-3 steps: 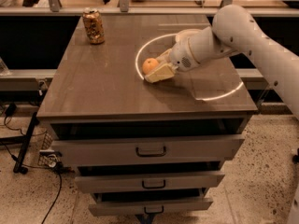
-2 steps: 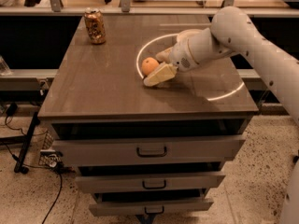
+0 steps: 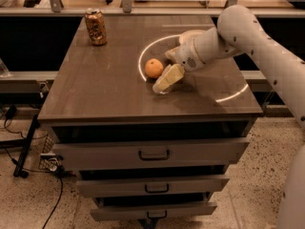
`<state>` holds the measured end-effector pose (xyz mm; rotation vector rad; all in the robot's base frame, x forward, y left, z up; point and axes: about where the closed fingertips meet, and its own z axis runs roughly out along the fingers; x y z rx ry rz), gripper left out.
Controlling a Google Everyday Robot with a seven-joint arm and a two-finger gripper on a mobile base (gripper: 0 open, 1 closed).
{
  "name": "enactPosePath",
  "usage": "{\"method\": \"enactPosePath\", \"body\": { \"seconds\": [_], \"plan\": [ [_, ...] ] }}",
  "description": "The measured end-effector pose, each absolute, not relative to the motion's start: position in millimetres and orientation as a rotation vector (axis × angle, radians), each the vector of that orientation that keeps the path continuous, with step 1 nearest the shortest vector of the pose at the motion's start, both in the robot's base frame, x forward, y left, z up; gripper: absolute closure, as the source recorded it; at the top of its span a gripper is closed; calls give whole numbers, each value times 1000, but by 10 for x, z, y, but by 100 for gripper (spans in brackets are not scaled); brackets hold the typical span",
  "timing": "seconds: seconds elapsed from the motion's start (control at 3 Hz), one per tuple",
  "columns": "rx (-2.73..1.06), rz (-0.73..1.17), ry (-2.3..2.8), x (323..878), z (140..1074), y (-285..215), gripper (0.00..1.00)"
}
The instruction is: Pick orange from paper bowl and place on counter
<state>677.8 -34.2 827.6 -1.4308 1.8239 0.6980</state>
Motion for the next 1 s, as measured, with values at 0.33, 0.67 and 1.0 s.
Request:
{"method": "enactPosePath", "body": {
  "seconds": [0.33,0.67,1.0],
  "plan": [
    [-1341,681,1854,6959,8562,-821,0],
    [-1286,642,1876,7028,8802,-1165,0],
    [-1151,545,1873,6938,9412,-1778,0]
  ]
}}
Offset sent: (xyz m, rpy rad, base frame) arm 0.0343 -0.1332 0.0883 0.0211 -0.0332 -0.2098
